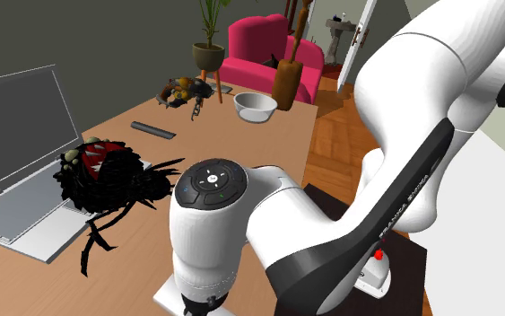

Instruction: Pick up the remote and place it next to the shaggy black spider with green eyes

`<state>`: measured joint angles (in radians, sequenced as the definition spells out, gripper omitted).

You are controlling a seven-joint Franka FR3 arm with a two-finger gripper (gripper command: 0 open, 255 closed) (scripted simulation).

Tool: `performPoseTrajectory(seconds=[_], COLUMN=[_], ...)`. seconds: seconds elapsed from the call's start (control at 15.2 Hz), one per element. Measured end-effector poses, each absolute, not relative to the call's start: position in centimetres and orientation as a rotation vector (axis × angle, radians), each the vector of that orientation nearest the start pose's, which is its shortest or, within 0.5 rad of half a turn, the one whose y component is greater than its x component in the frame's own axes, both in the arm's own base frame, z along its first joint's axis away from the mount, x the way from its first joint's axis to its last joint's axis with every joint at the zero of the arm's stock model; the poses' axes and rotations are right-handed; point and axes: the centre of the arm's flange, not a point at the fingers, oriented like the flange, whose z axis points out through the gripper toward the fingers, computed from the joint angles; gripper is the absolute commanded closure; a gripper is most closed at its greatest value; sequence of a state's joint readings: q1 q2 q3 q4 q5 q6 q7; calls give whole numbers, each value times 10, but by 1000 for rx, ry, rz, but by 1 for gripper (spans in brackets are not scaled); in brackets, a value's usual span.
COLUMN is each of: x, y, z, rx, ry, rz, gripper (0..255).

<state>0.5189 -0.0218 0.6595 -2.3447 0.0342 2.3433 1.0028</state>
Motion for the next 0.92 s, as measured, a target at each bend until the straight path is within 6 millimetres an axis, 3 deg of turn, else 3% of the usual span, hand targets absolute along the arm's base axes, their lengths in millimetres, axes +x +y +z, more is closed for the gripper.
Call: performPoseTrajectory(seconds=[0.4, 0.46, 0.92], x=[191, 191, 192], y=[464, 464, 464], z=[339, 339, 346], rx=[-3113, -3113, -3112], ry=[-237, -237, -237], rz=[4, 4, 2], gripper=[255, 0, 0])
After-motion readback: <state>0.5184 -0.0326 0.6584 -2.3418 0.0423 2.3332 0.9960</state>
